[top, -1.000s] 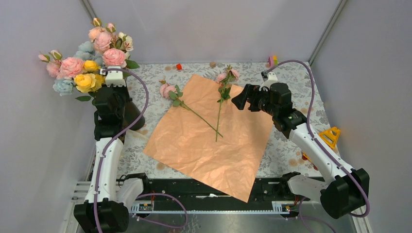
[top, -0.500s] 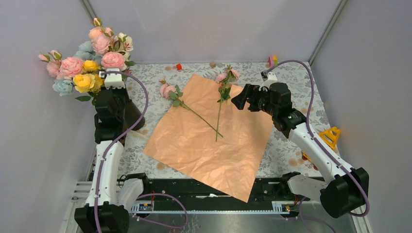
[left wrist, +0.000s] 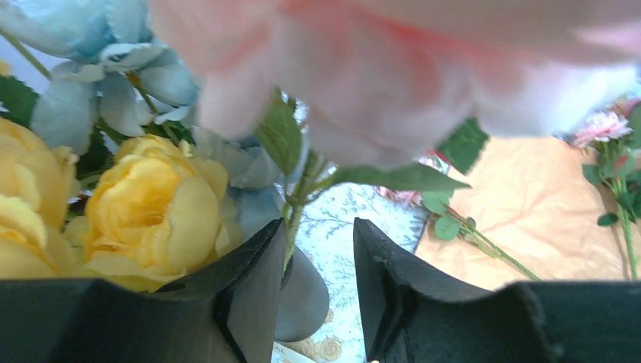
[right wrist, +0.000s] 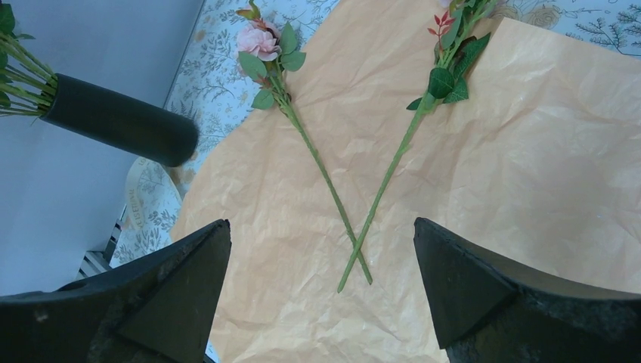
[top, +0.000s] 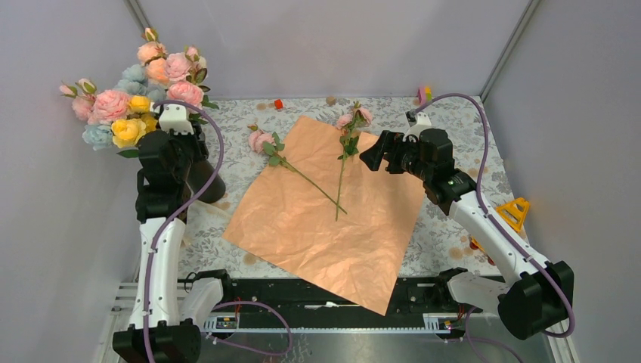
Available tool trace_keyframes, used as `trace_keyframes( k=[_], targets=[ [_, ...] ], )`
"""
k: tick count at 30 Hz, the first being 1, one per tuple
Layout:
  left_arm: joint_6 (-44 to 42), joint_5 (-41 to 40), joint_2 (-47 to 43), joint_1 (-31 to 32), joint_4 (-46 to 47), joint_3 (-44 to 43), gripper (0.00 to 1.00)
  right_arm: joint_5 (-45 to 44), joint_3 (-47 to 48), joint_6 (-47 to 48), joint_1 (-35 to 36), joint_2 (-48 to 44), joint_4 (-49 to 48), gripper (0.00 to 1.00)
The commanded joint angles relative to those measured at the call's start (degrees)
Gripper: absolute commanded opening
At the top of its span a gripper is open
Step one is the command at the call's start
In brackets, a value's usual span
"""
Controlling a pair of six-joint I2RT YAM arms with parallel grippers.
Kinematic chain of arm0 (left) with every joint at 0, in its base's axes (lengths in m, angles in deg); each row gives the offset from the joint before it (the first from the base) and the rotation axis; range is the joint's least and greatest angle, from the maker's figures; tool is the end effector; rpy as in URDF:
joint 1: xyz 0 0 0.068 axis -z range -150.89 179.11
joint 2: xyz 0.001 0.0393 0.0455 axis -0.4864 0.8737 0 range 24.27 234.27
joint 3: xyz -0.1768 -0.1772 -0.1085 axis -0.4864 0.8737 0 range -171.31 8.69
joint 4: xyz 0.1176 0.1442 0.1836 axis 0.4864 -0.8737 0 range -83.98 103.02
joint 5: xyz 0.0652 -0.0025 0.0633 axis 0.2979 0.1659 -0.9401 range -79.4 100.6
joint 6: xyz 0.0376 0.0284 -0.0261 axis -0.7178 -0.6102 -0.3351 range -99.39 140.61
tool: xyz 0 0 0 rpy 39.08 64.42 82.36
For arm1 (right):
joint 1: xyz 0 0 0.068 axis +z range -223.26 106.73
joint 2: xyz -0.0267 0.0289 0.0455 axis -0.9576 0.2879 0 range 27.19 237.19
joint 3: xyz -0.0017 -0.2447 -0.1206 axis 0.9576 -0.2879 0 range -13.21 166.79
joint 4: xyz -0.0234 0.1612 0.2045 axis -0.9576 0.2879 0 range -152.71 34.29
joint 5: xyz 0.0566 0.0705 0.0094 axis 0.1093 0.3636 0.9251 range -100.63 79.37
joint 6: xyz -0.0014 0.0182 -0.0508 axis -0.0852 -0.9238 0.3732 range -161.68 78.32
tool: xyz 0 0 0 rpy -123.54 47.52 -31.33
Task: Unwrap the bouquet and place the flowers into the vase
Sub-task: Insert the fake flower into the vase.
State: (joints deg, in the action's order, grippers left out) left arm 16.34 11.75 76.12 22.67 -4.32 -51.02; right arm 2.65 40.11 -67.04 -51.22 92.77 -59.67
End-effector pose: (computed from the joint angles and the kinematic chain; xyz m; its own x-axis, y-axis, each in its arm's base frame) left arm 0.1983 0.0215 0.3960 -0.1701 0.0557 -0.9838 -0.0799 0.9943 0.0701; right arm 0.2452 0.1081 0.3318 -0.4655 0.2613 -0.8456 -0.4107 0.7826 0.4679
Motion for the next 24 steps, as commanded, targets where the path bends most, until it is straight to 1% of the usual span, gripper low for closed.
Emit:
trace_keyframes(
  k=[1, 4, 6, 10, 12, 14, 19, 22, 24],
  targets=[
    [1.45, 6.30, -1.41, -0.07, -2.54, -3.04, 0.46, 1.92, 1.54, -0.47, -0.33, -0.33, -2.50, 0.96],
    [2.33, 7.33, -2.04, -0.07, -4.03, -3.58, 0.50, 1.93, 1.52, -0.47, -0.36, -0.43, -2.45, 0.97],
    [2.86, 7.43, -2.55, -0.07, -5.27, -3.92, 0.55, 2.08, 1.53, -0.58, -0.33, -0.40, -2.49, 0.96],
    [3.99, 7.71, -3.71, -0.07, -7.81, -4.95, 0.63, 2.31, 1.44, -0.82, -0.33, -0.24, -2.45, 0.96],
    [4.10, 7.98, -3.81, -0.07, -9.78, -6.07, 0.64, 2.45, 1.46, -0.91, -0.33, -0.18, -2.45, 0.96],
    [6.03, 9.01, -3.87, -0.07, -11.89, -7.19, 0.66, 2.39, 1.39, -0.92, -0.33, -0.09, -2.47, 0.96],
    [6.73, 14.47, -4.43, 0.19, -15.46, -8.73, 0.67, 2.63, 1.14, -0.24, -0.33, 0.08, -2.44, 0.93],
    [6.01, 16.61, -4.36, 2.08, -17.15, -8.80, 0.67, 3.00, 0.75, 0.33, -0.29, 0.01, -2.44, 0.91],
    [5.86, 16.29, -3.94, 4.94, -18.42, -8.65, 0.67, 3.51, 0.34, 0.76, -0.31, 0.05, -4.63, 0.89]
  ],
)
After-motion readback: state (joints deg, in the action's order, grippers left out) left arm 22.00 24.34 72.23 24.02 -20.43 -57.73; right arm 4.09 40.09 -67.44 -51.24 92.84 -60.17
